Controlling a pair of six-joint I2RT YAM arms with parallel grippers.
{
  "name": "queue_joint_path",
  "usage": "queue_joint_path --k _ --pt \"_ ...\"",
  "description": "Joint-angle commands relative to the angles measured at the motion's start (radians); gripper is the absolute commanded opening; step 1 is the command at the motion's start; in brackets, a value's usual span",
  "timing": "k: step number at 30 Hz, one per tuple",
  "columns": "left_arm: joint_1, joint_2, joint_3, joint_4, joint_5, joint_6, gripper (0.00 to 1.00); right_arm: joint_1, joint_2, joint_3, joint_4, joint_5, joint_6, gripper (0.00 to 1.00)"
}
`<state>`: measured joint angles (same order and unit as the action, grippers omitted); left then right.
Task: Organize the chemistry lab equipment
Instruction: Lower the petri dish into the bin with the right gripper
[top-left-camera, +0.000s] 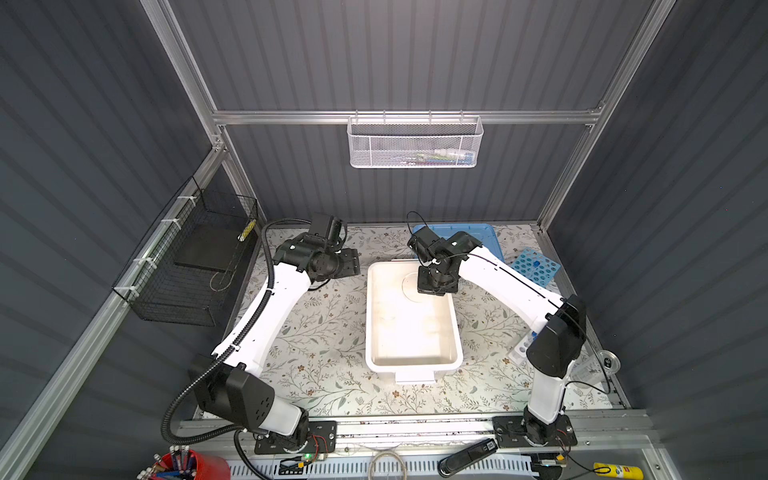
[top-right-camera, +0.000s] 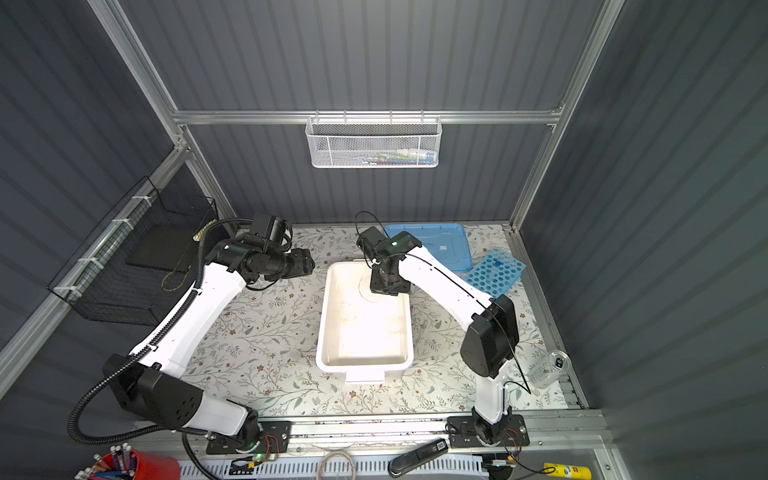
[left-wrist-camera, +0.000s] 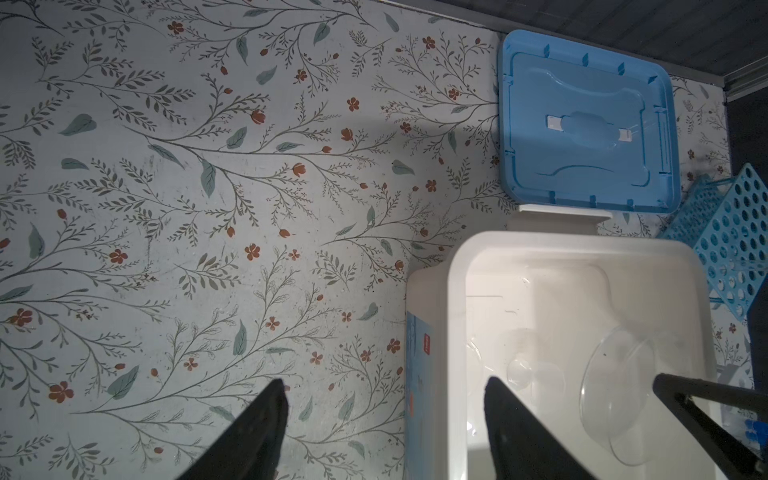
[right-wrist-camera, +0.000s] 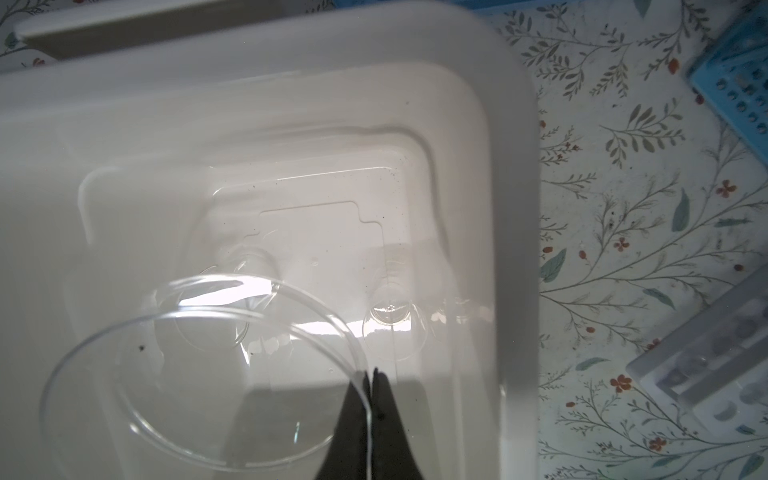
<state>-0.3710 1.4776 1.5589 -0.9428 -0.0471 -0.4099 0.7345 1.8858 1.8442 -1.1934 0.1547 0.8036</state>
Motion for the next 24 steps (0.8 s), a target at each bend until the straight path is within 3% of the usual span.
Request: queue_joint_path --k 1,17,24 --pt "0.008 -0.039 -0.021 -0.021 0.018 0.023 0.76 0.018 -0.010 -0.026 0.021 0.032 0.031 0.00" --pt "0.008 -0.140 -0.083 -0.039 0.025 0.036 0.76 0.066 0.016 -0.175 0.183 0.151 0.034 0.00" --pt "0.008 -0.162 -0.090 -0.047 0.029 0.045 0.76 0.068 0.050 -0.217 0.240 0.151 0.035 0.00"
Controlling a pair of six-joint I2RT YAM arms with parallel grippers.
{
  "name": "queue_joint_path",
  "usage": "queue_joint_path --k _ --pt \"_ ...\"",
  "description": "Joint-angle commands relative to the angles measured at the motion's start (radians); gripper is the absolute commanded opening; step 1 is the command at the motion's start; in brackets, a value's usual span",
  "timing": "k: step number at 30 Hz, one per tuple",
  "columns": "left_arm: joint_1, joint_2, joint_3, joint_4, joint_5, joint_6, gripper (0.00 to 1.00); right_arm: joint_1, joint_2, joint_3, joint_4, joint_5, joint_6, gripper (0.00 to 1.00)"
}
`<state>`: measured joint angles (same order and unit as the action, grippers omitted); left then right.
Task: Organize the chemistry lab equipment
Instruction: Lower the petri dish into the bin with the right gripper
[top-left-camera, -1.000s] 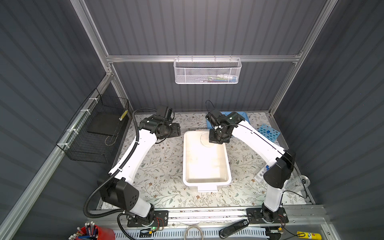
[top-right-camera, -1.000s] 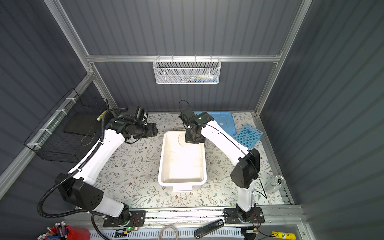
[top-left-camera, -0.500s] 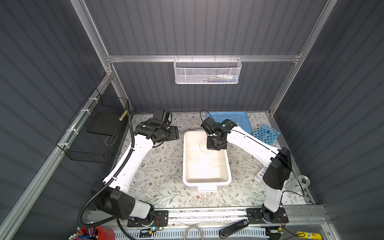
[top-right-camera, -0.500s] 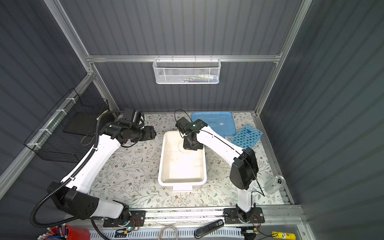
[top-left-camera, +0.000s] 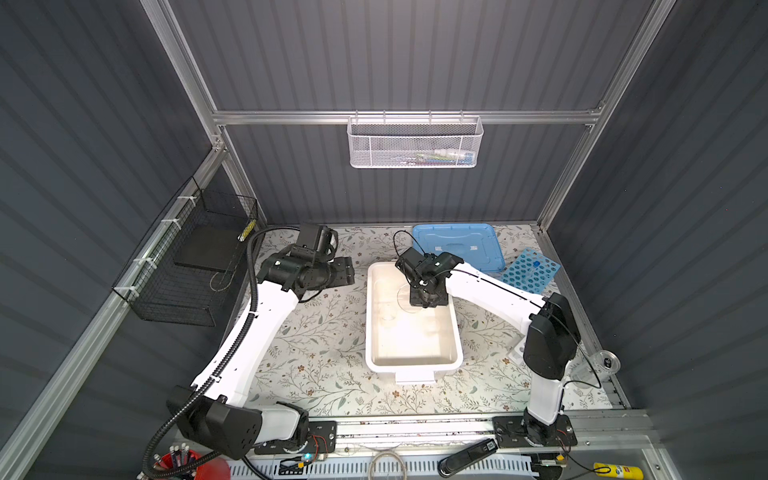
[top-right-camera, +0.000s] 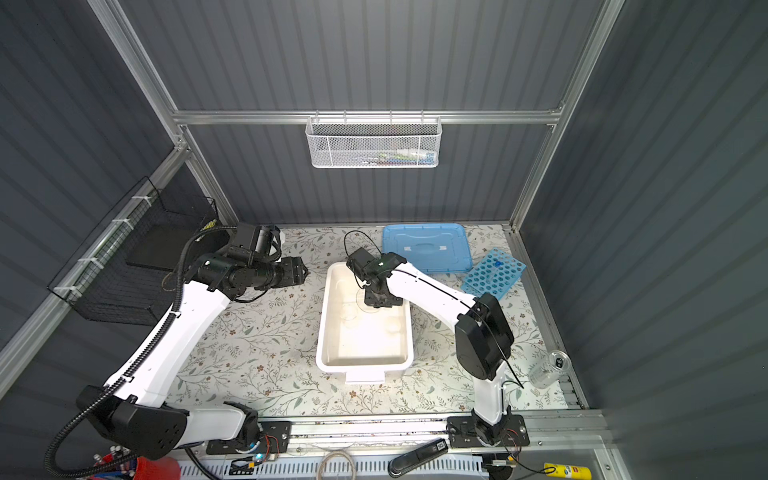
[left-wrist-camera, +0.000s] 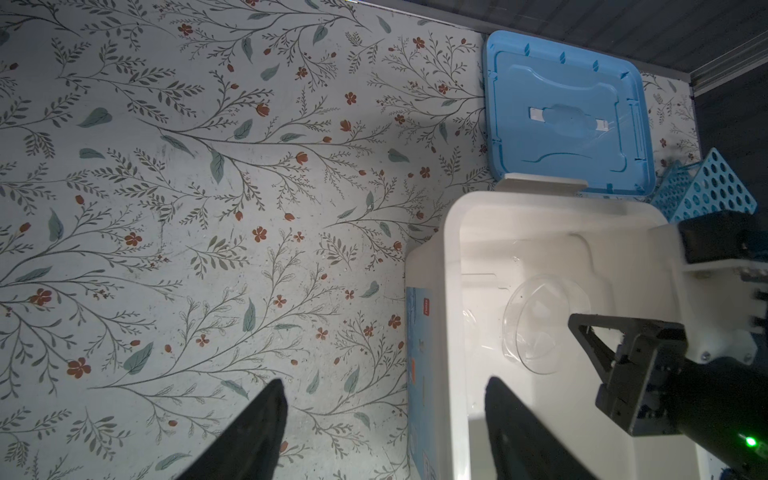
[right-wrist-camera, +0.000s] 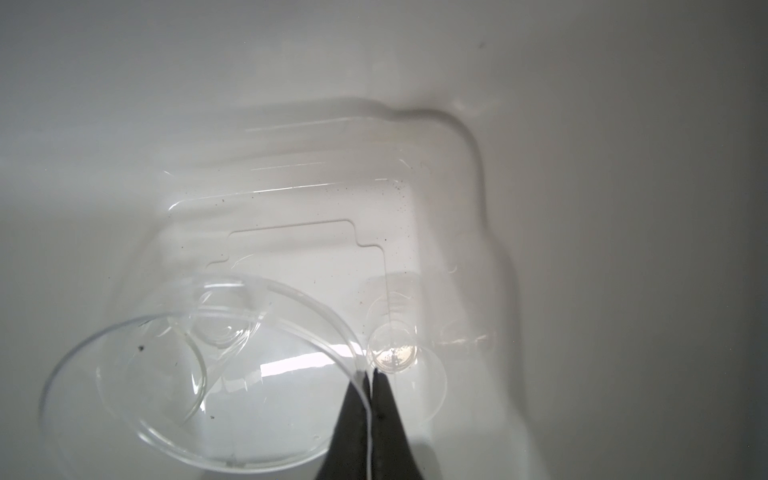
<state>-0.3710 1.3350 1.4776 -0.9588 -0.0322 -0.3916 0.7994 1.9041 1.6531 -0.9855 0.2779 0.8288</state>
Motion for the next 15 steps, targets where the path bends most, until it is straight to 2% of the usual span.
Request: queue_joint_path --k 1,15 --pt "0.007 -0.023 -0.009 -0.031 0.012 0.027 0.76 0.003 0.036 -0.028 0.036 0.028 0.010 0.00" --pt "0.008 -0.008 0.006 -0.049 -0.003 0.039 0.76 -0.021 0.056 -0.062 0.080 0.043 0.027 0.00"
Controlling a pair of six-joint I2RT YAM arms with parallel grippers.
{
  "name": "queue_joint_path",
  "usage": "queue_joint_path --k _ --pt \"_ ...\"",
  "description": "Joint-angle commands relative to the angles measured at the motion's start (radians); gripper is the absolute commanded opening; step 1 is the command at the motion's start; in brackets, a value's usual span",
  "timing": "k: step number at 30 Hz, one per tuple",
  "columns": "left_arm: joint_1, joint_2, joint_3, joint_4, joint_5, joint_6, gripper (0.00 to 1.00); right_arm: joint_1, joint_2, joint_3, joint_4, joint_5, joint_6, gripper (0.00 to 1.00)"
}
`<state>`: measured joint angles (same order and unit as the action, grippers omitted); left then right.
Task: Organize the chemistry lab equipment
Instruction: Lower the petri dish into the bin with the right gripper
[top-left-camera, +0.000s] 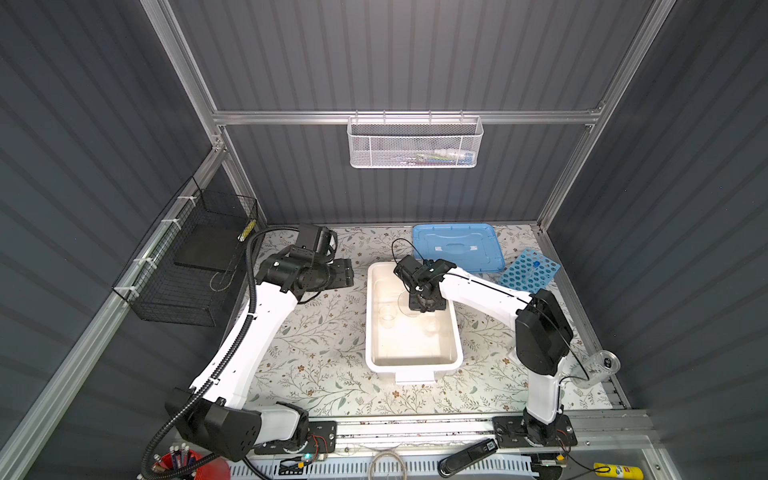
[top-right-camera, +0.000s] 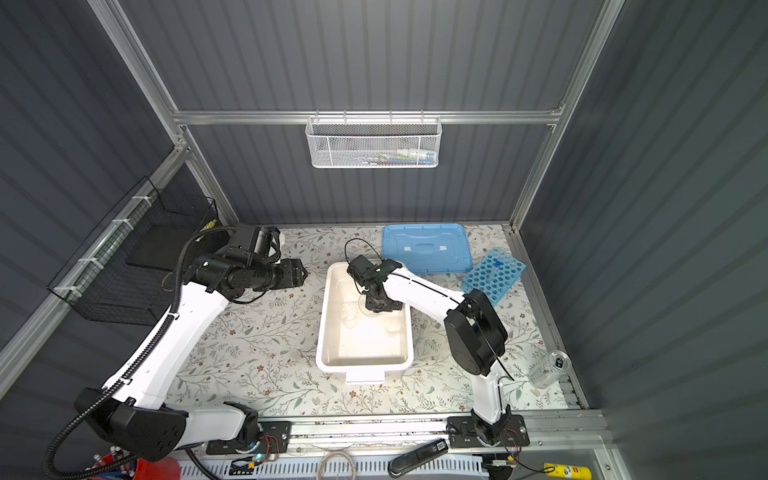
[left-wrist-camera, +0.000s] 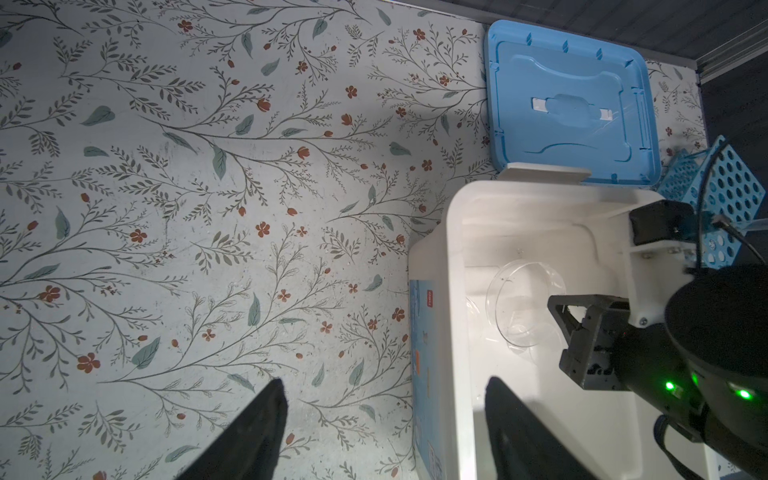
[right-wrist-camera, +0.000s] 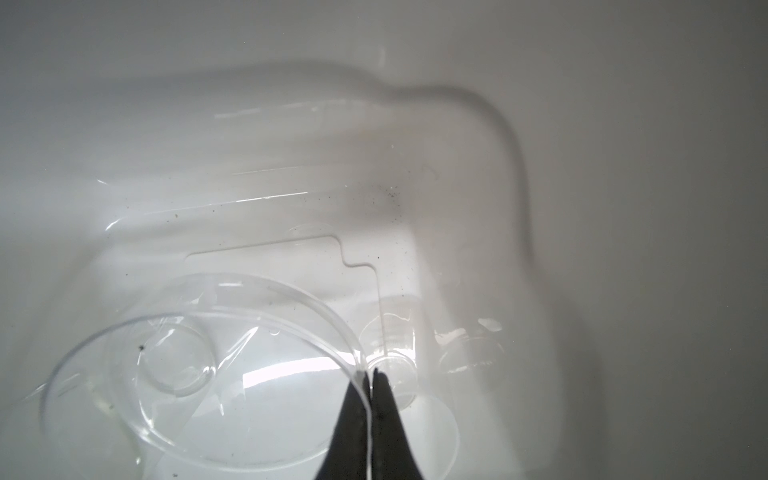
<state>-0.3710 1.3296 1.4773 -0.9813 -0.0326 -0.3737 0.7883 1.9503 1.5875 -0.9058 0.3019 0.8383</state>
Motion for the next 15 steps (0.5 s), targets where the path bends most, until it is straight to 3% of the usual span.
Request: queue_joint_path --k 1,15 --pt "0.007 -0.001 0.005 -0.026 -0.003 0.021 0.76 -0.015 0.007 0.002 -0.002 0.017 0.019 0.00" --pt "0.008 0.006 0.003 -0.026 -0.010 0.025 0.76 -0.029 0.048 0.002 0.012 -0.007 0.015 0.00"
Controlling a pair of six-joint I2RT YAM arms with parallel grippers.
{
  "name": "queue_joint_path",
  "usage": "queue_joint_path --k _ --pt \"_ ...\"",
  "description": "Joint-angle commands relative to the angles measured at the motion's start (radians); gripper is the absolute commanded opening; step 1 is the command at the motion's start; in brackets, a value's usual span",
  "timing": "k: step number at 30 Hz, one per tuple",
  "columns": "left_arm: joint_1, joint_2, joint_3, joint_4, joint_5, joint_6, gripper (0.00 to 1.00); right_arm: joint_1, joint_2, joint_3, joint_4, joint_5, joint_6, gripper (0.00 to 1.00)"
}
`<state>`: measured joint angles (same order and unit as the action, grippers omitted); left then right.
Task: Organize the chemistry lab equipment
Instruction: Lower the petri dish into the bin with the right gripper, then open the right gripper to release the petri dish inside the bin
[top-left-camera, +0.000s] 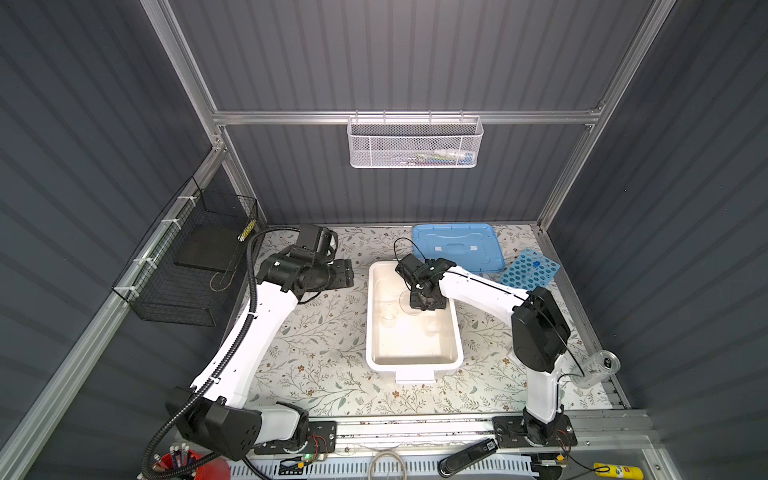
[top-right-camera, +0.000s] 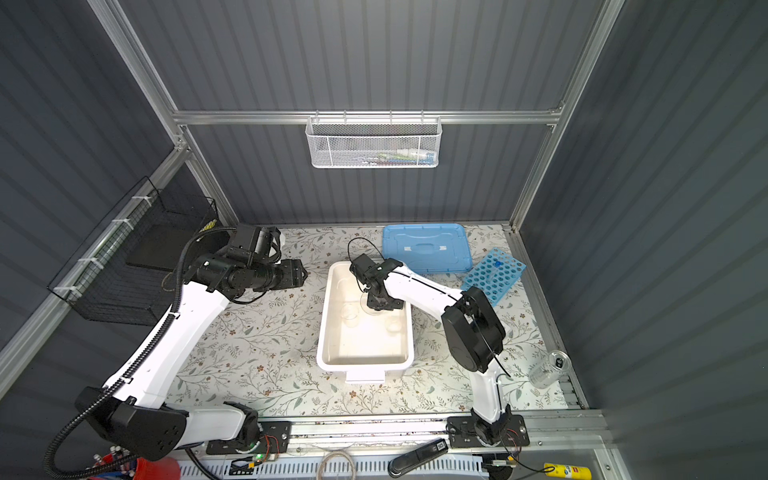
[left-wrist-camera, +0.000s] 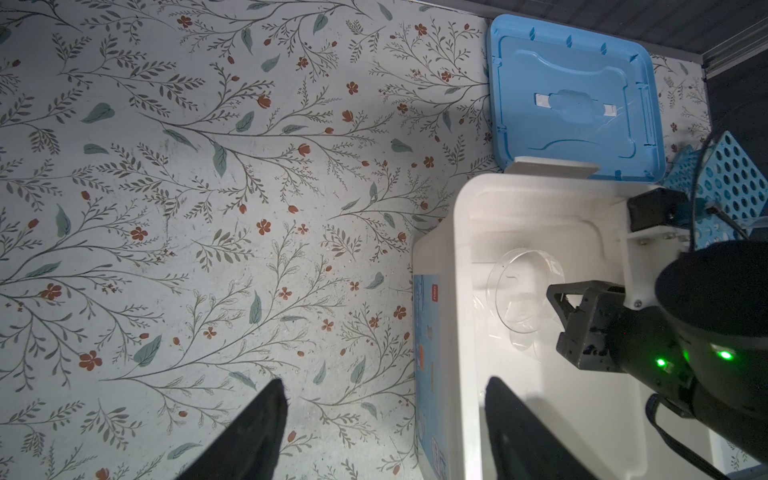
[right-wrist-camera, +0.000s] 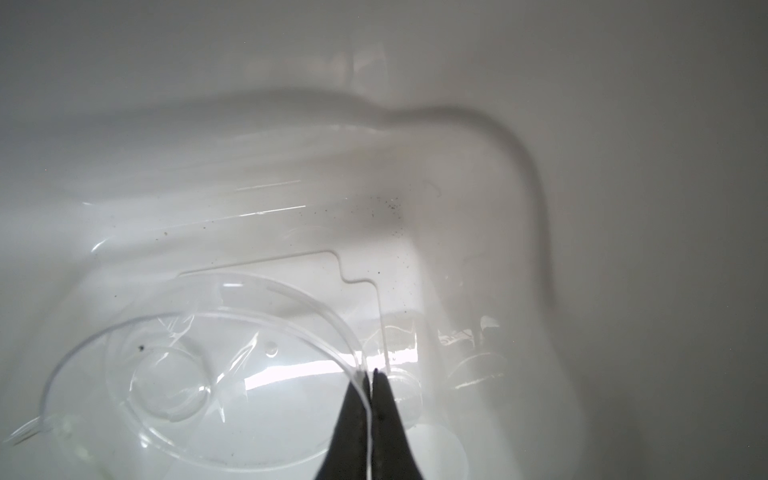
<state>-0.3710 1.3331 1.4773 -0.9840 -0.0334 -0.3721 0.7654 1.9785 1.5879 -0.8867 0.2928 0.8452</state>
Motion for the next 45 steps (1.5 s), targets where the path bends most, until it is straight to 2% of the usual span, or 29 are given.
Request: queue_joint_path --k 1,27,36,45 --pt "0.007 0.001 0.002 -0.024 -0.009 0.023 0.76 -0.006 0.020 -0.003 -0.005 0.001 0.010 0.00" --pt "0.008 -0.009 -0.018 -0.024 -0.016 0.028 0.76 -0.007 0.072 0.015 0.000 -0.026 0.001 0.00" --pt "0.007 -0.004 -0.020 -0.024 -0.014 0.025 0.76 -0.008 0.073 0.012 0.002 -0.029 0.000 0.10" --pt "0.008 -0.011 -0.027 -0.024 -0.016 0.027 0.76 -0.007 0.075 0.012 0.004 -0.034 -0.002 0.13"
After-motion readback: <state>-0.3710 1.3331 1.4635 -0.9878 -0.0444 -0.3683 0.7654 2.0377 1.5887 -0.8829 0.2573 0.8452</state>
